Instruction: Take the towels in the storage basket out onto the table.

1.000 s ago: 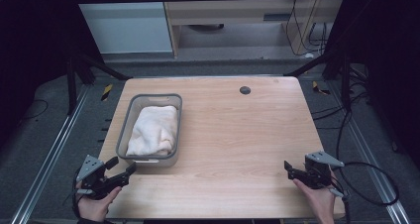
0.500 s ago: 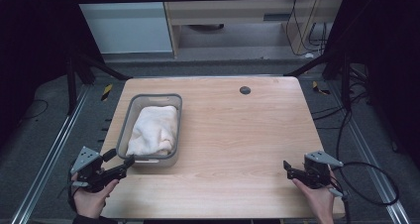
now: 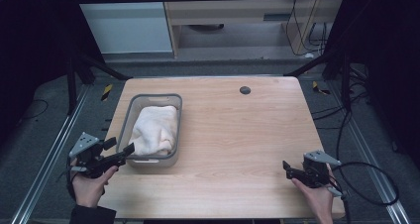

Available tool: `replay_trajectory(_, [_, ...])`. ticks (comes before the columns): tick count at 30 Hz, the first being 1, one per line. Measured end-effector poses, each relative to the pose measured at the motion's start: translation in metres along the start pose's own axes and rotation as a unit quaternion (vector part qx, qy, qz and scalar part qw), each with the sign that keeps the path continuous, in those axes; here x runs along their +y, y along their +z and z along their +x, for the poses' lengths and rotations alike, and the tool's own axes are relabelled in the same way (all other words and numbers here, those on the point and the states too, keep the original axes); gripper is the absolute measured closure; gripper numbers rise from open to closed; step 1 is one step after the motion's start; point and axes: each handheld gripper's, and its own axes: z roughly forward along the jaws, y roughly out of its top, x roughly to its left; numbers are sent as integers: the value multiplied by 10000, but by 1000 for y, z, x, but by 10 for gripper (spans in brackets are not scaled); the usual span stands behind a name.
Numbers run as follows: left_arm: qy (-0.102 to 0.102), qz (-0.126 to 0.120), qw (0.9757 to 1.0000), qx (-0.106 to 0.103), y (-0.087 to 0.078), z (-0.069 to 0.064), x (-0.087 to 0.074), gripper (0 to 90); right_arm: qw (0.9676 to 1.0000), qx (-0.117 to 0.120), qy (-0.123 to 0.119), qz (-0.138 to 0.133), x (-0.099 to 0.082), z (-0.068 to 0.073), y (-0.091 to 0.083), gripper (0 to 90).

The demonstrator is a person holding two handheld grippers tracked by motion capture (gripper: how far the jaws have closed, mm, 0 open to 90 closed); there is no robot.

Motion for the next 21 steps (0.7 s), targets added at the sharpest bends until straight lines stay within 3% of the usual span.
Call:
replay_trajectory(11, [181,159,9997,41,11,3,29,231,10000,-17,-45,22,1,0,1,183])
replay_trajectory(21, [341,404,9986,-12,26,-6,47,226,10000,-21,-61,51,0,-1,1,177])
